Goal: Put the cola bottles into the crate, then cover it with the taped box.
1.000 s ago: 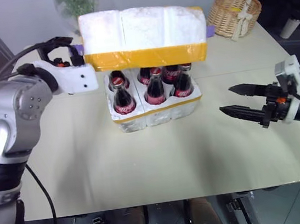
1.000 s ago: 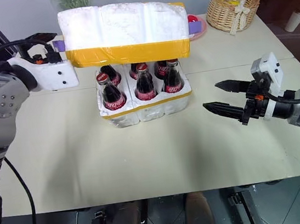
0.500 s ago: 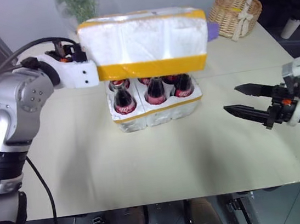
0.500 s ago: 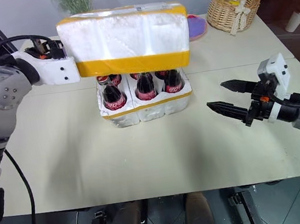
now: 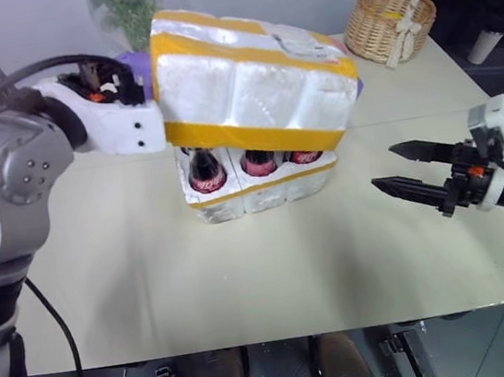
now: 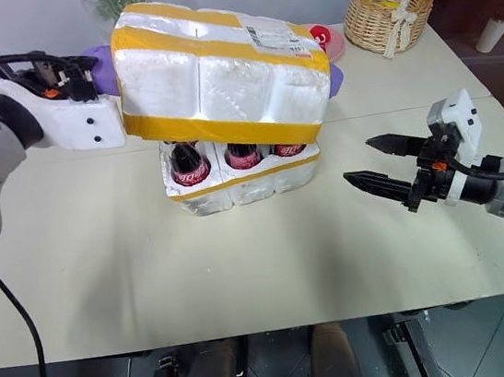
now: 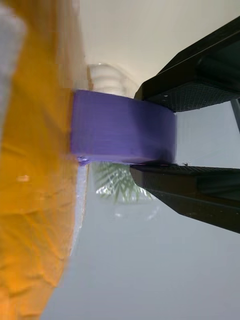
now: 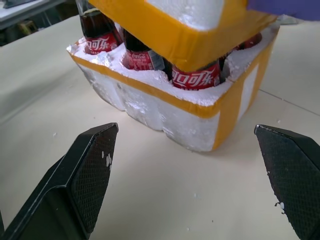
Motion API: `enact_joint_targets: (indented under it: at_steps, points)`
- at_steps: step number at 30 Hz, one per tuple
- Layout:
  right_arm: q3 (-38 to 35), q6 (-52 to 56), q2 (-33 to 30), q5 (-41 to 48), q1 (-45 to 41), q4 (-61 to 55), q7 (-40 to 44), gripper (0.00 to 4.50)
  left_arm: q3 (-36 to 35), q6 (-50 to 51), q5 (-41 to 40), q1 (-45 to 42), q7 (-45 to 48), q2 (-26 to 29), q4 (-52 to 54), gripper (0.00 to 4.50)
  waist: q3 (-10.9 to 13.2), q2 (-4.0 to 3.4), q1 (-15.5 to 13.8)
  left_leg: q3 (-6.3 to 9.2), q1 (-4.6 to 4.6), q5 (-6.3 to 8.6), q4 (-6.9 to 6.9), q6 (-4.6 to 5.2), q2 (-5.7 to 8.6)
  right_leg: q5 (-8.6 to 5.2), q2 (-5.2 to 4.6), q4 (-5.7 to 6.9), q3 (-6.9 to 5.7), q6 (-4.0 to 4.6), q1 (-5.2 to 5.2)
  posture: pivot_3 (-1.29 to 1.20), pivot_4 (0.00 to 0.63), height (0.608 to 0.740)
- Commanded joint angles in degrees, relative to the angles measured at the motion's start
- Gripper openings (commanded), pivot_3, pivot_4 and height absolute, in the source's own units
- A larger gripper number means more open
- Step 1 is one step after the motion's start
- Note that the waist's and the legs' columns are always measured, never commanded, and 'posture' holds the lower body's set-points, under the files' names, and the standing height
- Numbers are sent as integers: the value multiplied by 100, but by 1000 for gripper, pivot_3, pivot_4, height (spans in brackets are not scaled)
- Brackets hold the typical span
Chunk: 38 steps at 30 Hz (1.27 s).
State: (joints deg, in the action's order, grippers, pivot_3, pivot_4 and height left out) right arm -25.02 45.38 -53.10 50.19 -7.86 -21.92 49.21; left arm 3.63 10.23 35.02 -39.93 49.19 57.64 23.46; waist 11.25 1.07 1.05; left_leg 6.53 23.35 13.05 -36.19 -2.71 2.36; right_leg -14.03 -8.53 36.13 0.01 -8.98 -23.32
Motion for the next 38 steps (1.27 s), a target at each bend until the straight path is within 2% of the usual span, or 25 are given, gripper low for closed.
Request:
enact_joint_targets:
  at_steps: [1,7,10,14,19,22,24,26,27,28,32,38]
  points:
    - [52,-130,39,-22,-156,30,42,4500,-369,270,142,328,151,155,407,1522,0,0,-8,0,0,0,0,0,0,0,0,0,0,0,0,0,150,737]
    - [294,-203,87,-100,-278,123,129,4500,-673,804,171,1342,462,124,1187,1522,0,0,-16,1,2,0,-1,0,-1,0,1,-1,0,0,0,0,150,737]
    - [370,-244,74,-129,-341,157,184,4500,-691,704,131,1537,332,116,1144,2345,0,0,-24,1,1,0,-3,0,-1,0,1,-1,0,0,0,0,150,737]
    - [335,-252,-21,-180,-340,224,331,4500,-824,507,38,1611,134,114,1032,4339,0,0,-37,1,2,0,-4,0,-1,0,0,-2,0,0,1,0,150,737]
    - [124,-257,-246,-287,-191,288,529,4500,-1560,405,-847,1916,-38,-236,967,4339,0,0,-31,2,1,0,-3,0,-1,0,0,-1,-1,1,1,0,150,737]
    - [-108,-290,-441,-350,7,317,730,4500,-2656,1152,-2594,2399,864,-663,736,4339,-3,-7,-11,-1,0,0,0,0,-1,1,-2,-2,0,1,0,0,150,737]
    - [-336,-316,-627,-371,176,379,996,4500,-3661,2594,-4252,2401,1769,-830,228,4339,-2,-8,-7,0,-2,0,0,0,-3,0,2,1,-1,1,-1,0,150,737]
    - [-477,-368,-790,-402,260,478,1256,4500,-4294,4018,-5649,2064,2381,-680,-358,4339,-1,-6,-3,3,-3,0,-4,0,-9,0,10,5,-4,2,-1,0,150,737]
    - [-513,-390,-860,-413,252,548,1356,4500,-4435,4411,-6067,1855,2523,-546,-683,4339,-1,-5,-6,3,-4,0,-5,0,-10,0,13,5,-4,2,2,0,150,737]
    - [-533,-391,-934,-411,191,634,1435,4500,-4392,4805,-6331,1649,2636,-311,-1103,4339,1,2,-22,4,-5,0,-8,0,-10,0,13,4,-4,2,6,0,150,737]
    - [-394,-369,-1112,-369,-226,959,1663,4500,-3895,4586,-6854,1256,3132,261,-1881,4339,-1,-2,-20,5,-8,0,-14,0,-8,-1,7,-4,-8,1,20,0,150,737]
    - [148,-482,-1071,-535,-738,1143,1859,4500,-3262,4269,-7200,765,3192,424,-2419,4339,-1,-2,-4,5,-9,0,-4,-1,-10,0,9,-1,-7,4,12,0,150,737]
